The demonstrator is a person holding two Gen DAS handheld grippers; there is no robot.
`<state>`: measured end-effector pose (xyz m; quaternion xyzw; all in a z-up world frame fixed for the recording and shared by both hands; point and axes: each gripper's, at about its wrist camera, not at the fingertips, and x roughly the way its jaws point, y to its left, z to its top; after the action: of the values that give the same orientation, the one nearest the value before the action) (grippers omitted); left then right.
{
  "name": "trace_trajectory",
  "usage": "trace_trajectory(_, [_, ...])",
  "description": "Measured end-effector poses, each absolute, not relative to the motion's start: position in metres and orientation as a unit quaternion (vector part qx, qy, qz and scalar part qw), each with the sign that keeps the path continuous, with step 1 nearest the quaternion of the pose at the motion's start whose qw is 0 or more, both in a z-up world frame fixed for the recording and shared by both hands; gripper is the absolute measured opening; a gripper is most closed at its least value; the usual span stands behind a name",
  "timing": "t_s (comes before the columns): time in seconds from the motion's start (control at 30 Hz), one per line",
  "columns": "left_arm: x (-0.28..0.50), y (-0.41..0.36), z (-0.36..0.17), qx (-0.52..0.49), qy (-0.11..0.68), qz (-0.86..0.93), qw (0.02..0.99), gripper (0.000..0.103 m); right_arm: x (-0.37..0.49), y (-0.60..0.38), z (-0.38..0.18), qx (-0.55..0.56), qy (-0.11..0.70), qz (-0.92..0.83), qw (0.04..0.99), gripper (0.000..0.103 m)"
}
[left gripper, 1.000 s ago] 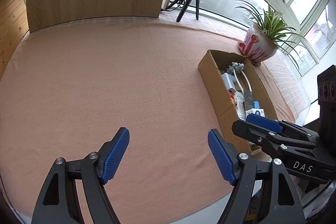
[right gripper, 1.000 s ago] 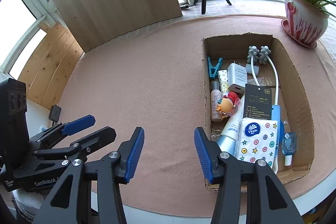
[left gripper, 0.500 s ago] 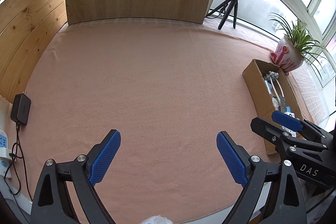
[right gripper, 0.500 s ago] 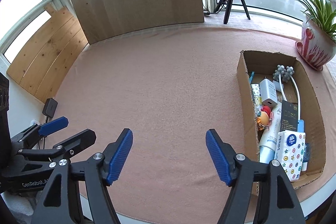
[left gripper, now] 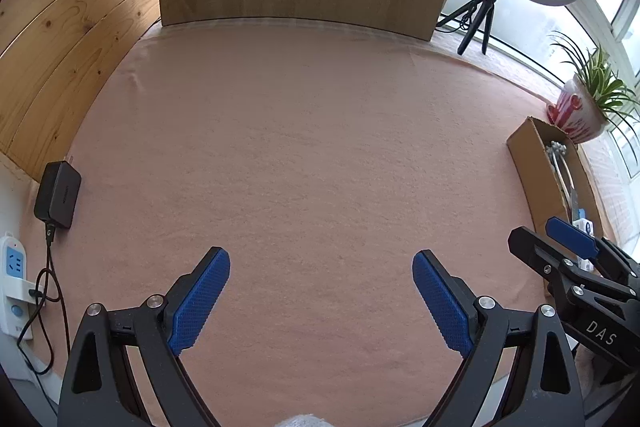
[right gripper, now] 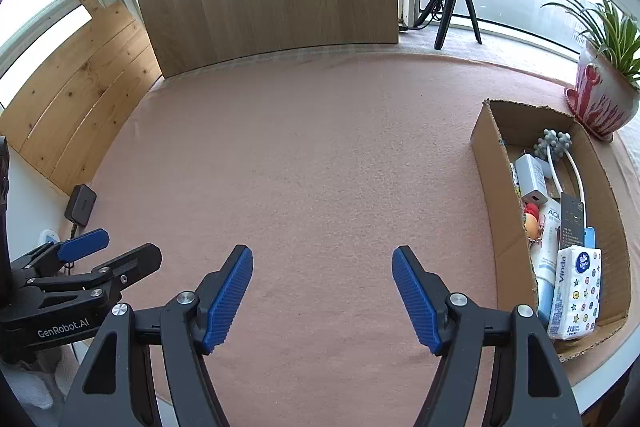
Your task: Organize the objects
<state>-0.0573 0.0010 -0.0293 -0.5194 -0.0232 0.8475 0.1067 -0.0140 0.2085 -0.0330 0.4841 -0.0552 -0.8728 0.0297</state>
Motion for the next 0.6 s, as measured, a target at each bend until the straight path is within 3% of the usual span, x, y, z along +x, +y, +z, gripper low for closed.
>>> trace_trajectory(0.6, [-0.076, -0.002, -0.031, -0.513, -0.011, 0.852, 0.104, 0.096, -0.028, 0.205, -0.040, 0.487, -0.057, -0.871, 0.009, 0.069])
